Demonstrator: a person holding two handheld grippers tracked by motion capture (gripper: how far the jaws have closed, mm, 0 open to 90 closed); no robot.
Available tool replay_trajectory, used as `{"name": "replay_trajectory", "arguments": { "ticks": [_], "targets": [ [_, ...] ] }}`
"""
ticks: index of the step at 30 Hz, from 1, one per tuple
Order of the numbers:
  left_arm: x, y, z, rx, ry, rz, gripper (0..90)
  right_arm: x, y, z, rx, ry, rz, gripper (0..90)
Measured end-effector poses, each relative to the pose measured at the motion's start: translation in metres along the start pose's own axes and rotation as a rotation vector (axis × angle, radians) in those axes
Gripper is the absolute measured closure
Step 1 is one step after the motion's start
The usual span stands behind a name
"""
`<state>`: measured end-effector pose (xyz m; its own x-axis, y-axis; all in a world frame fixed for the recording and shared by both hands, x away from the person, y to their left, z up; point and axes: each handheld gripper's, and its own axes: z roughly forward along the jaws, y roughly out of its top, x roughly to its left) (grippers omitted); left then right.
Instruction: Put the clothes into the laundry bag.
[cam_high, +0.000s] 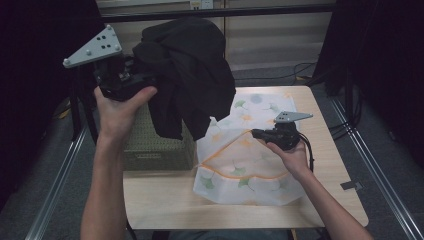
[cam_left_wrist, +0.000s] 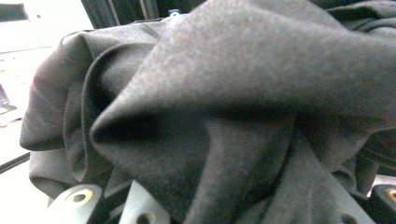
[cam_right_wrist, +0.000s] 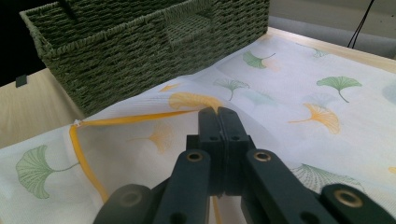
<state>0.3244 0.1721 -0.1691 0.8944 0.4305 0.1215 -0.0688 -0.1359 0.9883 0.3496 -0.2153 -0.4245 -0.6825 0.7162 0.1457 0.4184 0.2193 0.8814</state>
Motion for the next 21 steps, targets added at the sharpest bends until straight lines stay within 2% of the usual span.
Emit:
{"name": "replay_trajectory", "arguments": {
  "ticks": [7,14,18,21],
  "targets": [
    [-0.015,0.002,0.013,-0.011,-0.073,0.007,67.3,0.001,0.001,0.001,-0.002,0.003,-0.002,90.0],
    [-0.029,0.003,0.028,-0.003,-0.107,0.013,67.3,0.001,0.001,0.002,-0.001,0.007,0.002,90.0],
    [-0.036,0.003,0.031,-0.01,-0.138,0.019,67.2,0.0,0.001,0.002,-0.008,0.008,0.005,90.0],
    [-0.044,-0.004,0.031,-0.029,-0.172,0.002,67.2,0.0,0.001,0.001,-0.014,0.01,0.006,90.0]
  ]
}}
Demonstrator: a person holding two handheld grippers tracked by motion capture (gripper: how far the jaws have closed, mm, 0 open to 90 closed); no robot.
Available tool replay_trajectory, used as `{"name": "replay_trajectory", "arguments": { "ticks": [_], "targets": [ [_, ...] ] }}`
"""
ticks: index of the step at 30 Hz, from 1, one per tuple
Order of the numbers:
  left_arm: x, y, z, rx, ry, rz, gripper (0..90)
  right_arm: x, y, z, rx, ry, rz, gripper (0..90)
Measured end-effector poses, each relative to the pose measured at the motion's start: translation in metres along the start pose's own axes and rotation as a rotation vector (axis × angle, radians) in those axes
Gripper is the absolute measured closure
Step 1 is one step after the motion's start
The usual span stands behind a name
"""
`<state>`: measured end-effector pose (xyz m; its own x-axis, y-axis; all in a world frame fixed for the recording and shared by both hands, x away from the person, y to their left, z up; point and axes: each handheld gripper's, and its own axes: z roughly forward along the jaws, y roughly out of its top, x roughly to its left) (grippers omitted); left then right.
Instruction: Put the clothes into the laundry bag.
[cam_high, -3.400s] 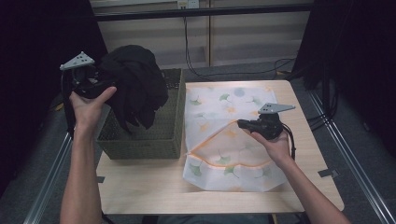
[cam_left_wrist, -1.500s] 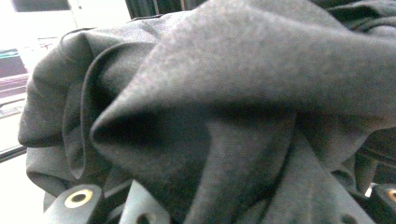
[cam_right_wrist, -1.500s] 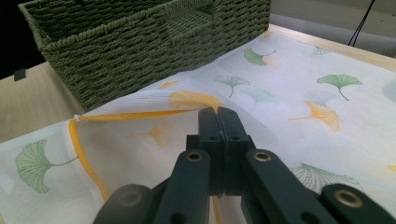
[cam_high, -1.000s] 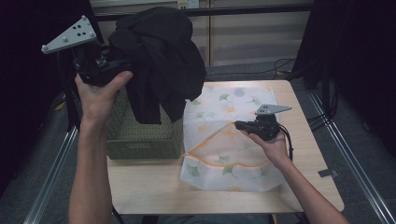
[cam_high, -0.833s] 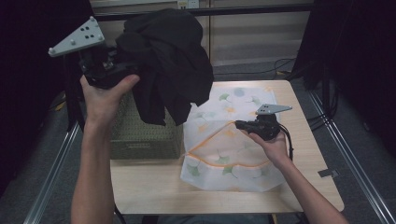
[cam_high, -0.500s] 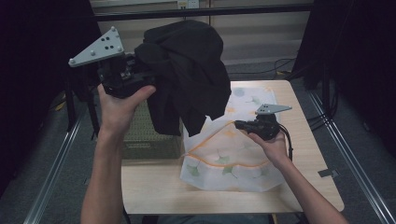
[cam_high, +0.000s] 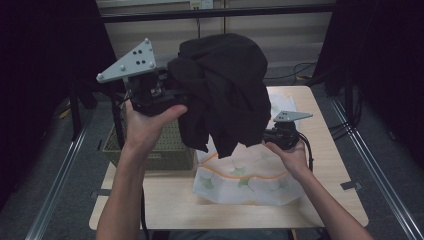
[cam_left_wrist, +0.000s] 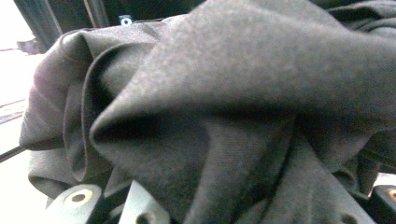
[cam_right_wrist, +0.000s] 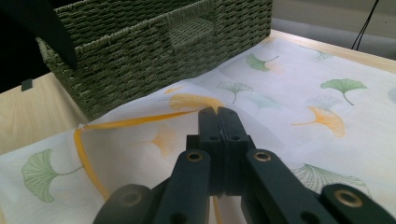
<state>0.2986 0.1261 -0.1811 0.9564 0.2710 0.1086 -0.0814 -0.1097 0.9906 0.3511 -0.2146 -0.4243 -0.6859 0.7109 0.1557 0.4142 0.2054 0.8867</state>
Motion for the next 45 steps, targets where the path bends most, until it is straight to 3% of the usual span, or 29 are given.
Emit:
{"name": "replay_trajectory", "arguments": {
  "ticks": [9,16,26,34,40,41,43,45],
  "targets": [
    [-0.016,-0.015,0.013,0.005,-0.072,-0.014,67.1,0.001,0.002,0.0,-0.007,0.002,0.004,90.0],
    [-0.022,-0.025,0.028,-0.024,-0.131,-0.038,66.8,0.002,0.002,0.001,-0.005,0.007,0.003,90.0],
    [-0.027,-0.057,0.059,0.029,-0.187,-0.077,66.6,0.001,0.001,0.002,-0.005,-0.003,0.001,90.0],
    [-0.013,-0.09,0.062,0.062,-0.159,-0.119,66.4,0.0,0.0,0.001,0.008,0.007,-0.016,90.0],
    [-0.005,-0.114,0.058,0.098,-0.1,-0.14,66.2,0.0,0.0,0.001,0.006,0.01,0.0,90.0],
    [-0.004,-0.12,0.057,0.113,-0.066,-0.157,66.2,0.0,0.0,0.001,0.005,0.008,-0.001,90.0],
    [-0.005,-0.127,0.055,0.125,-0.038,-0.167,66.3,-0.001,0.001,0.0,0.007,0.011,0.002,90.0],
    [-0.005,-0.134,0.054,0.129,-0.043,-0.175,66.2,-0.001,0.001,0.0,0.006,0.014,0.002,90.0]
  ]
}}
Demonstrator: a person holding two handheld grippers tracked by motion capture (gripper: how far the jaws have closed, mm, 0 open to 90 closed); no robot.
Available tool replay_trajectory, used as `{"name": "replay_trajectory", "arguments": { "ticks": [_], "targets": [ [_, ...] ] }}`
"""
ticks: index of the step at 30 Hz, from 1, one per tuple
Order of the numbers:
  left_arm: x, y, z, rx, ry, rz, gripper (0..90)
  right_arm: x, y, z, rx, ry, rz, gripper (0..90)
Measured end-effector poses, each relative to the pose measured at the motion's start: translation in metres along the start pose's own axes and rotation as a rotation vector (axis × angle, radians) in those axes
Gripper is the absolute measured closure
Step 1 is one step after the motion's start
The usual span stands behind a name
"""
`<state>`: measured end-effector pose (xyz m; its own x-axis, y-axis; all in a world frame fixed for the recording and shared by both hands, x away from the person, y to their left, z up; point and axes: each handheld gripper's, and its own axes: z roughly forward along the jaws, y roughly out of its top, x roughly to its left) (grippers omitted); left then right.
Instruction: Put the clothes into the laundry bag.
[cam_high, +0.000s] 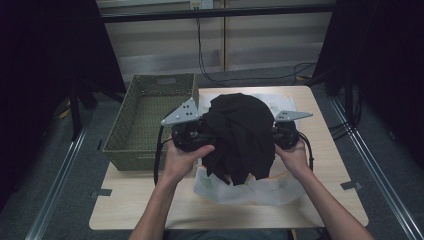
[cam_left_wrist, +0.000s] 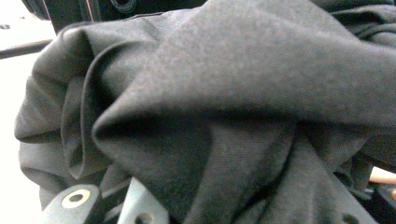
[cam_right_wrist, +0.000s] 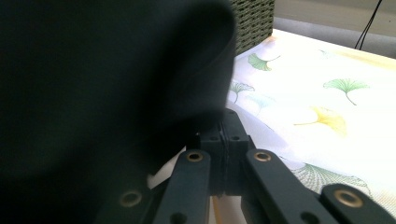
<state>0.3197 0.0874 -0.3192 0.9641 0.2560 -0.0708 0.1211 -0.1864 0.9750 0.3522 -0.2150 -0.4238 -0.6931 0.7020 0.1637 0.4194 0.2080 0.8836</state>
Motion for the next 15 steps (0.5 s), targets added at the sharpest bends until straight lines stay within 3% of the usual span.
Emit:
{"name": "replay_trajectory", "arguments": {
  "ticks": [3,6,15],
  "targets": [
    [0.002,-0.011,0.002,0.01,0.009,-0.012,66.3,0.0,0.0,0.0,0.004,0.002,0.002,90.0],
    [0.002,-0.019,0.004,0.022,0.004,0.003,66.3,0.001,0.0,0.001,0.002,0.003,0.001,90.0],
    [-0.002,-0.045,0.017,0.042,-0.034,-0.005,66.2,0.0,0.0,0.0,0.004,0.014,0.012,90.0]
  ]
}}
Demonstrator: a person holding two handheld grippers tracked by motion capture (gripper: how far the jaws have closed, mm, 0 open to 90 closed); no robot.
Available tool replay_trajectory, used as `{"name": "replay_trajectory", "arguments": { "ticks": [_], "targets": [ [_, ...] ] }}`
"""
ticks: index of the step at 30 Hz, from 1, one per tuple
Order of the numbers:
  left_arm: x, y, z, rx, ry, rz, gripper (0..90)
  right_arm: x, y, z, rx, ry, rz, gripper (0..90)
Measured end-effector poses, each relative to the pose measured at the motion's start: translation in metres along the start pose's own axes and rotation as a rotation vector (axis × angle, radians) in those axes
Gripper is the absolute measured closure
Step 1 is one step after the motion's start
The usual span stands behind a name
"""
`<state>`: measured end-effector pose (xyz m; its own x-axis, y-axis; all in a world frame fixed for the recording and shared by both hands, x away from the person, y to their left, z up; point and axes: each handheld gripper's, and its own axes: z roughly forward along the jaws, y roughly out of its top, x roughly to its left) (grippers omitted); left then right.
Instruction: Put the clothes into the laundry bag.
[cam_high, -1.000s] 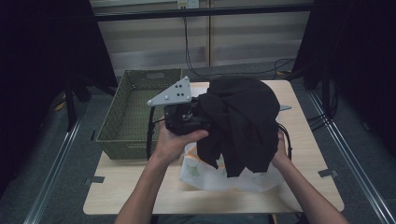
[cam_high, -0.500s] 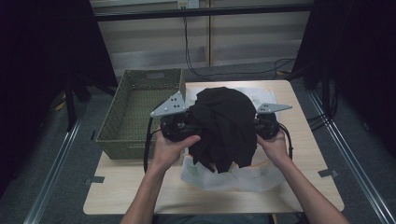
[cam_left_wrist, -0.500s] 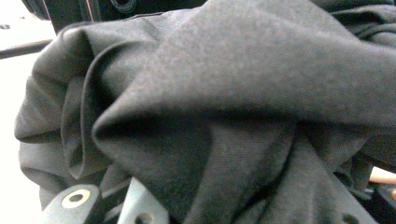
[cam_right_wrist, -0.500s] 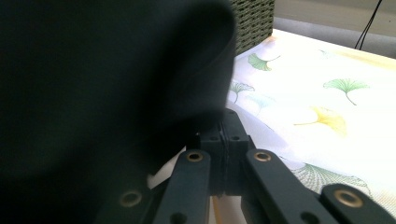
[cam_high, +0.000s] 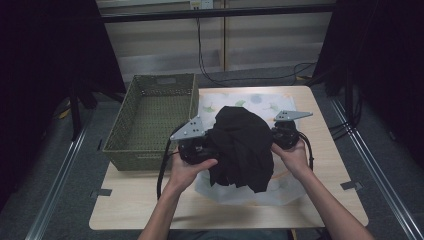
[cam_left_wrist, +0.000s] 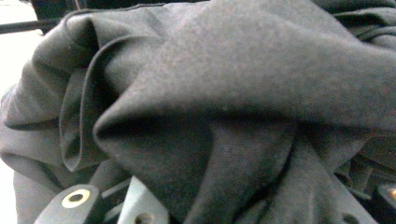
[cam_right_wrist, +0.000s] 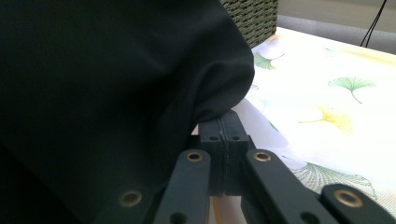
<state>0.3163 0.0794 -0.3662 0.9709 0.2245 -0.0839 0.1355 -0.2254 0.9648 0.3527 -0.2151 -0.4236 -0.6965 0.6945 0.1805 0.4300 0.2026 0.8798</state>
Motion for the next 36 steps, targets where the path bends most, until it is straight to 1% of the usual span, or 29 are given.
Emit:
{"name": "replay_trajectory", "arguments": {
  "ticks": [3,4,5,7,8,9,10,11,12,13,14,15,17,18,19,20,21,22,23,25,26,27,28,29,30,32,34,35,36],
  "targets": [
    [0.0,-0.005,0.008,0.031,-0.007,0.0,66.2,0.0,-0.001,0.001,0.006,0.002,-0.004,90.0],
    [0.001,-0.007,0.01,0.026,-0.015,-0.003,66.1,0.0,-0.001,0.002,0.007,0.003,-0.005,90.0],
    [0.0,-0.008,0.011,0.033,-0.019,-0.001,66.2,0.001,-0.001,0.002,0.008,0.005,-0.005,90.0],
    [-0.001,-0.013,0.013,0.03,-0.013,-0.007,66.2,0.001,0.0,0.001,0.009,0.007,-0.002,90.0],
    [-0.001,-0.016,0.014,0.036,-0.036,-0.004,66.2,0.001,-0.001,0.001,0.008,0.006,0.001,90.0],
    [-0.002,-0.02,0.016,0.04,-0.041,-0.005,66.2,0.0,-0.001,0.001,0.009,0.006,0.0,90.0],
    [-0.003,-0.023,0.018,0.044,-0.022,-0.011,66.2,0.0,-0.001,0.001,0.009,0.006,-0.005,90.0],
    [-0.003,-0.029,0.021,0.051,-0.043,-0.016,66.2,0.0,-0.001,0.001,0.012,0.005,0.0,90.0],
    [-0.005,-0.032,0.023,0.075,-0.032,-0.013,66.2,0.0,-0.001,0.001,0.015,0.005,-0.001,90.0],
    [-0.005,-0.036,0.026,0.082,-0.036,-0.017,66.1,0.001,-0.001,0.002,0.018,0.006,0.002,90.0],
    [-0.006,-0.039,0.027,0.1,-0.043,-0.02,66.2,0.001,-0.001,0.002,0.019,0.007,-0.003,90.0],
    [-0.006,-0.042,0.03,0.104,-0.065,-0.024,66.1,0.001,-0.001,0.002,0.022,0.009,-0.004,90.0],
    [-0.009,-0.044,0.033,0.123,-0.066,-0.021,66.2,0.002,-0.001,0.003,0.022,0.011,-0.006,90.0],
    [-0.011,-0.045,0.034,0.126,-0.076,-0.022,66.2,0.002,-0.001,0.003,0.023,0.011,-0.007,90.0],
    [-0.014,-0.045,0.034,0.127,-0.07,-0.02,66.2,0.002,-0.001,0.003,0.023,0.012,-0.007,90.0],
    [-0.018,-0.043,0.033,0.109,-0.054,-0.012,66.3,0.001,-0.001,0.003,0.022,0.013,-0.005,90.0],
    [-0.022,-0.038,0.031,0.099,-0.069,-0.015,66.3,0.001,-0.002,0.003,0.02,0.014,-0.007,90.0],
    [-0.023,-0.034,0.03,0.092,-0.105,-0.013,66.3,0.0,-0.002,0.002,0.018,0.011,-0.001,90.0],
    [-0.024,-0.032,0.029,0.076,-0.126,-0.014,66.4,-0.001,-0.001,0.002,0.012,0.011,0.003,90.0],
    [-0.029,-0.026,0.025,0.066,-0.142,0.006,66.4,-0.001,-0.001,0.0,0.005,0.012,0.004,90.0],
    [-0.029,-0.025,0.025,0.052,-0.156,0.008,66.4,-0.001,0.0,-0.001,0.001,0.011,0.002,90.0],
    [-0.029,-0.025,0.024,0.06,-0.161,0.012,66.4,-0.001,0.0,-0.001,-0.002,0.011,0.003,90.0],
    [-0.03,-0.025,0.024,0.049,-0.169,0.008,66.4,-0.001,0.0,-0.002,-0.004,0.01,0.001,90.0],
    [-0.03,-0.025,0.024,0.05,-0.173,0.012,66.3,-0.001,0.0,-0.002,-0.004,0.01,0.002,90.0],
    [-0.029,-0.026,0.026,0.049,-0.169,0.019,66.4,-0.001,0.0,-0.002,-0.002,0.01,0.005,90.0],
    [-0.026,-0.028,0.031,0.098,-0.13,0.035,66.3,-0.001,0.001,-0.001,-0.002,0.013,0.007,90.0],
    [-0.016,-0.034,0.04,0.142,-0.098,-0.015,66.3,0.0,0.001,-0.001,-0.002,0.013,0.005,90.0],
    [-0.012,-0.037,0.042,0.163,-0.08,-0.02,66.3,0.001,0.001,-0.001,0.002,0.015,0.001,90.0],
    [-0.008,-0.04,0.045,0.167,-0.089,-0.029,66.2,0.002,0.001,0.0,0.008,0.015,-0.001,90.0]
  ]
}}
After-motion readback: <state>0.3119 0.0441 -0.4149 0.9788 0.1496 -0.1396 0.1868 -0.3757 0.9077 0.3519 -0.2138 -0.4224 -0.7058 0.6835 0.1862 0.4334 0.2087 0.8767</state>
